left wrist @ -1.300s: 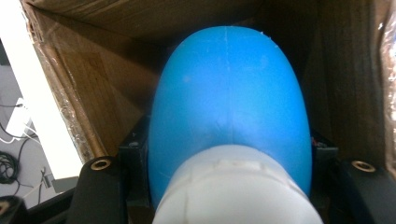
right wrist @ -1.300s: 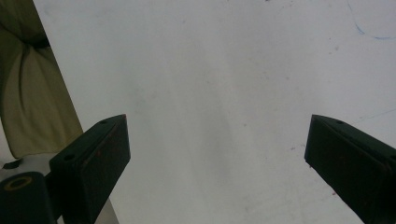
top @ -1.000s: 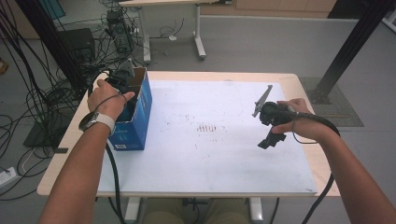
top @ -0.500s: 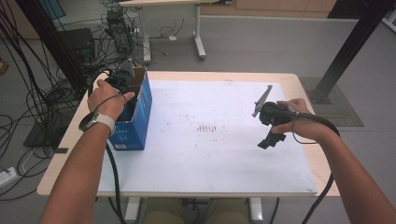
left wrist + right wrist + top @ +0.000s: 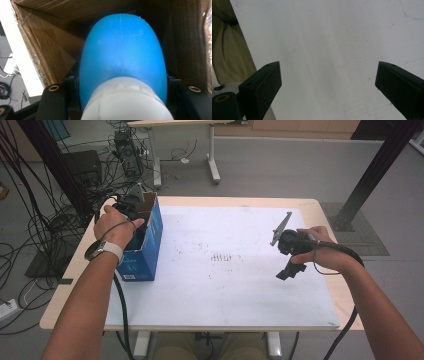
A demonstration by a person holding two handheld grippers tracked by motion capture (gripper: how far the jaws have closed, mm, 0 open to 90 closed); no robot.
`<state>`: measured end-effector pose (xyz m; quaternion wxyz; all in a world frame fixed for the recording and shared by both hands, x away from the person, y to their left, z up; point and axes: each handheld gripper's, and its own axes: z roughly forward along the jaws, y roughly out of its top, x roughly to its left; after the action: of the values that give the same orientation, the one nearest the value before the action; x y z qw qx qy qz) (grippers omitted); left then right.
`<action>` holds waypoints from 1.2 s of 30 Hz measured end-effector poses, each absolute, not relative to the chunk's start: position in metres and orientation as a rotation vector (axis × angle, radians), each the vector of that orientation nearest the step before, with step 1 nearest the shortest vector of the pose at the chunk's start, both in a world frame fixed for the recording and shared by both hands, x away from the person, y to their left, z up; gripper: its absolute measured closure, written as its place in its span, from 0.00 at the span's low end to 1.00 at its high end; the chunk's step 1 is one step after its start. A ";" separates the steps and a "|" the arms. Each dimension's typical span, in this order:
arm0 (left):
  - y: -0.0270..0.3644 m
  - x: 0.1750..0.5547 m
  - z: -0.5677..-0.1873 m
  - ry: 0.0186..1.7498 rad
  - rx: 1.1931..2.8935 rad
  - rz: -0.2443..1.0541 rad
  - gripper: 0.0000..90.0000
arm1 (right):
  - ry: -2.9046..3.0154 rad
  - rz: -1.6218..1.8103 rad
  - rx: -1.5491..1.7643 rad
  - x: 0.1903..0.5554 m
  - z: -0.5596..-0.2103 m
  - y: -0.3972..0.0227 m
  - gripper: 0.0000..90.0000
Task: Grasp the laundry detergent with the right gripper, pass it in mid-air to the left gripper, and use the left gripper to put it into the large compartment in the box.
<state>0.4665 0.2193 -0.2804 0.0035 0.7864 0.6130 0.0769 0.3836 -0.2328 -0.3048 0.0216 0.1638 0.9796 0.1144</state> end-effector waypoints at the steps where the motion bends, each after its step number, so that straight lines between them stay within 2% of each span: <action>1: 0.219 0.466 -0.280 1.921 2.466 0.240 0.42 | 3.035 0.358 0.508 0.384 -0.305 -0.233 0.07; 15: 0.220 0.467 -0.280 1.917 2.456 0.242 0.41 | 3.035 0.364 0.510 0.385 -0.305 -0.231 0.07; 18: 0.221 0.467 -0.281 1.920 2.457 0.233 0.36 | 3.036 0.362 0.505 0.385 -0.304 -0.230 0.07; 36: 0.223 0.465 -0.279 1.875 2.458 0.213 0.30 | 3.038 0.363 0.509 0.383 -0.306 -0.231 0.07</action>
<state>0.4654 0.2227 -0.2790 0.0214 0.7930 0.6050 0.0688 0.3826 -0.2310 -0.3064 0.0199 0.1639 0.9793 0.1170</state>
